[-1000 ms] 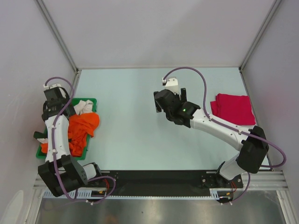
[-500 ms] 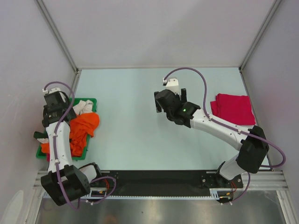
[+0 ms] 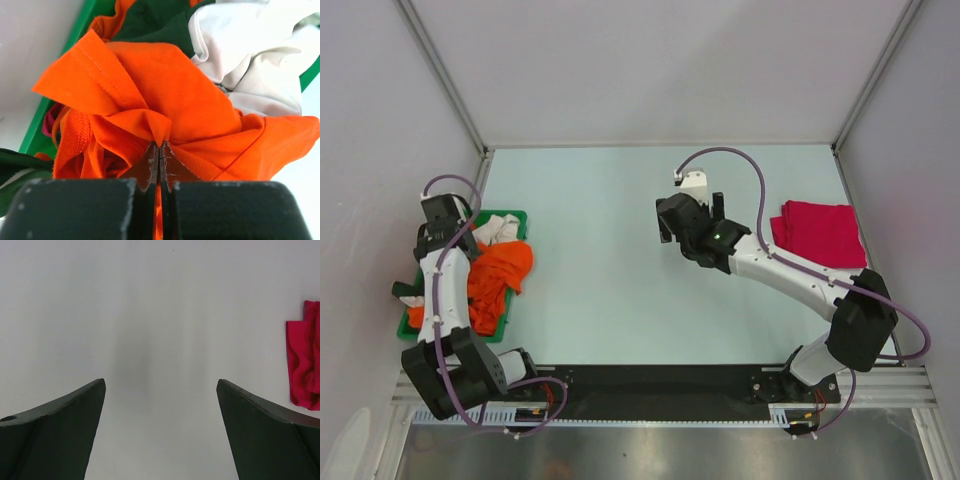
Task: Fold and stack the t-shirts
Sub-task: Grab crumpled tshirt from bin with the left arm, then move the tshirt to the center of the board
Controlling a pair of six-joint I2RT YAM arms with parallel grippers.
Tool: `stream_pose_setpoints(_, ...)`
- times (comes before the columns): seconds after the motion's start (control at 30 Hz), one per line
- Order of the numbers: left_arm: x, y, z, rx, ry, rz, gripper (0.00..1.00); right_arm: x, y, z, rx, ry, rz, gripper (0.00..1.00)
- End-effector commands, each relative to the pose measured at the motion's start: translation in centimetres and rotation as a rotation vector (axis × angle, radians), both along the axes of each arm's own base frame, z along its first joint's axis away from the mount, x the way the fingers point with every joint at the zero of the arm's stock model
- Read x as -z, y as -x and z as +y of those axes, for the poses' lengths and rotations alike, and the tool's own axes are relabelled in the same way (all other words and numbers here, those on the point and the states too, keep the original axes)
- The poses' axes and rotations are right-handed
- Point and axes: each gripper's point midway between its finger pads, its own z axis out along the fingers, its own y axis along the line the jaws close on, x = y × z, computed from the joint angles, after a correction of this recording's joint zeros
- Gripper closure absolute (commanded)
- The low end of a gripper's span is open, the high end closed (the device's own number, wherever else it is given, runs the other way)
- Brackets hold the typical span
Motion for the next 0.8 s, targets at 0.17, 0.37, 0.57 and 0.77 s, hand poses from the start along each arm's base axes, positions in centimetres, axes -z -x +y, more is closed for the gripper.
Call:
stream_pose_setpoints(0.17, -14.1, -2.7, -3.5, 0.178, -0.057, -0.437, 1.00, -1.7, -0.2, 0.1, 0.008, -0.063, -0.041, 0.00)
stream_pose_setpoints(0.37, -28.0, -4.8, -9.9, 0.432, -0.065, -0.676, 1.00, -2.7, 0.0, 0.3, 0.005, -0.086, -0.063, 0.00)
stream_pose_setpoints(0.57, -32.1, -7.0, -15.3, 0.629, -0.009, -0.710, 1.00, -4.8, 0.4, 0.4, 0.002, -0.106, -0.106, 0.00)
stream_pose_setpoints(0.77, -29.9, -8.1, -22.8, 0.883, -0.045, -0.623, 1.00, -7.2, 1.0, -0.2, 0.006, -0.128, -0.145, 0.00)
